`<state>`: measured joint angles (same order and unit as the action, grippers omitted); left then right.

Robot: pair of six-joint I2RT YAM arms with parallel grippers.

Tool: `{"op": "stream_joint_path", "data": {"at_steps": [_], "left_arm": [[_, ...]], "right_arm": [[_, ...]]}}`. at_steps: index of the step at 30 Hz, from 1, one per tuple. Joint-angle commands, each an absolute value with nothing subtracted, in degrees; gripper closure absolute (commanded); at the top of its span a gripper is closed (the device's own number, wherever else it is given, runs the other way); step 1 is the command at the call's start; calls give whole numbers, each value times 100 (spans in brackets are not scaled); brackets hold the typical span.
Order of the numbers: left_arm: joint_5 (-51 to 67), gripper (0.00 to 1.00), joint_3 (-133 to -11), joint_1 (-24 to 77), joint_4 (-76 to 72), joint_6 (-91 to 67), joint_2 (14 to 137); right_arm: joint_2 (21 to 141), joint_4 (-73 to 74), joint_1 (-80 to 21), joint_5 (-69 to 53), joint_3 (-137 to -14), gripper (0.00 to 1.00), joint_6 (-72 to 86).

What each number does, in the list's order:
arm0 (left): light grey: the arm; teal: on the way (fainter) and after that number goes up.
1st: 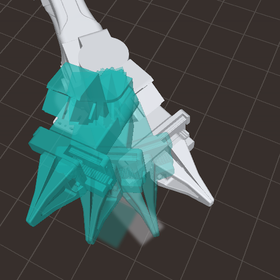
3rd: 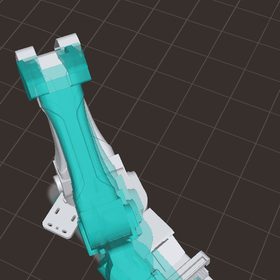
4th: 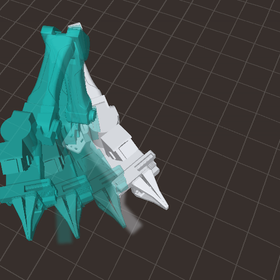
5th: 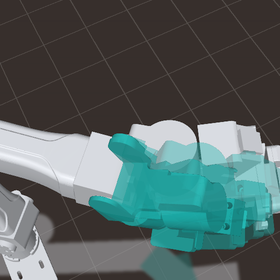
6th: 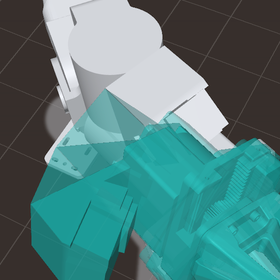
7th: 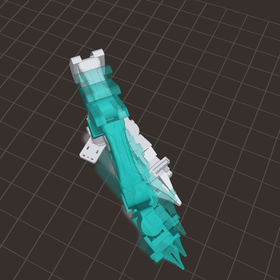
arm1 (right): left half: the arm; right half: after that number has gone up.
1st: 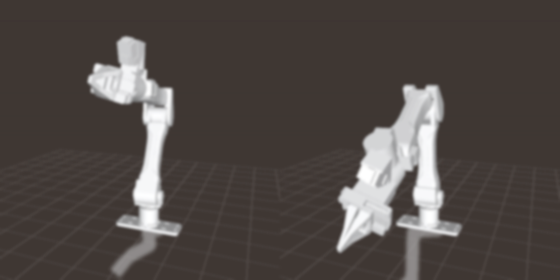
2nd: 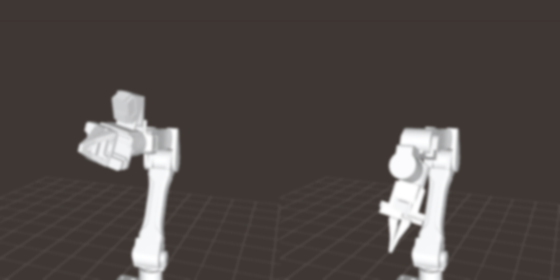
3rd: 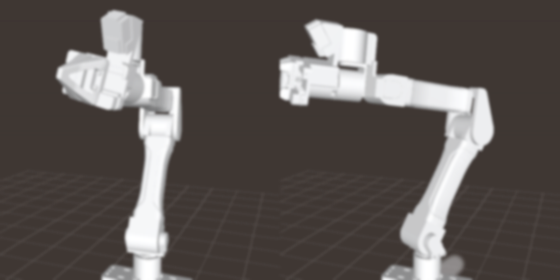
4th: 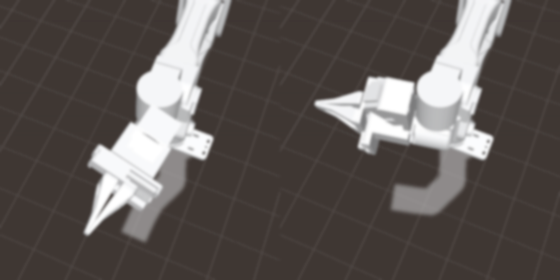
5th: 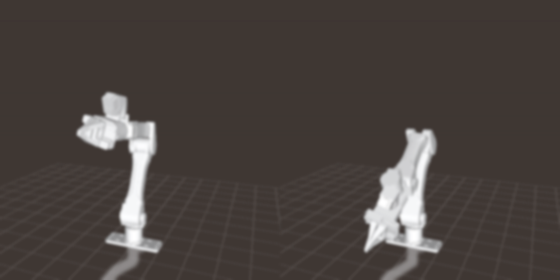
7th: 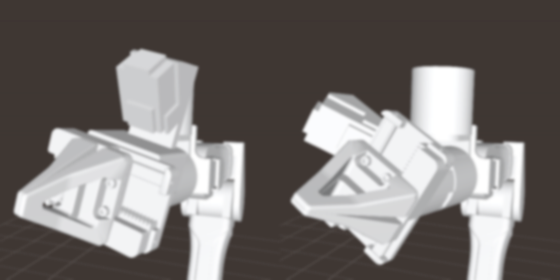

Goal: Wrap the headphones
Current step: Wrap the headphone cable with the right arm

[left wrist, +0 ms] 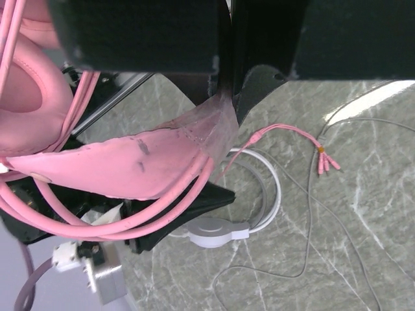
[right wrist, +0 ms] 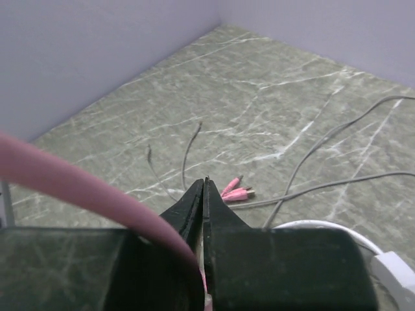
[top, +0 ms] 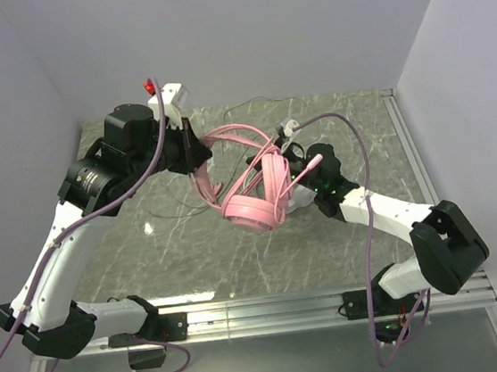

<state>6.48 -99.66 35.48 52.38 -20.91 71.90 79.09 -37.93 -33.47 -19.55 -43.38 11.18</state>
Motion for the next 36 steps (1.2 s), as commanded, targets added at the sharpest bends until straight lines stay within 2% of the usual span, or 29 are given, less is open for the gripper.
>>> {"op": "stream_joint_path", "data": {"at_steps": [1,9,11,24,36], "left_arm": [[949,100,-10231,3542,4387,-2811,7128],[608,100,-9624,3533,3208,-3647,7075],[510,100,-9633,3542,3094,-3796,7128],[-790,100,-9000,3542,1768,-4930,6961],[-2240,100,-9114,3489,1722,-4676,6847]], "right_arm": [[7998,-4166,-3314,-2241,-4368,93,1300],[8103,-5282,-3349,-2671,-3815,93,2179],[8112,-5291,-3375,-2742,-3814,100,2328],[8288,-5765,-3876,-3058,-3657,100,2856],[7990,-5765,-4298,-2918,-3078,100,2830]]}}
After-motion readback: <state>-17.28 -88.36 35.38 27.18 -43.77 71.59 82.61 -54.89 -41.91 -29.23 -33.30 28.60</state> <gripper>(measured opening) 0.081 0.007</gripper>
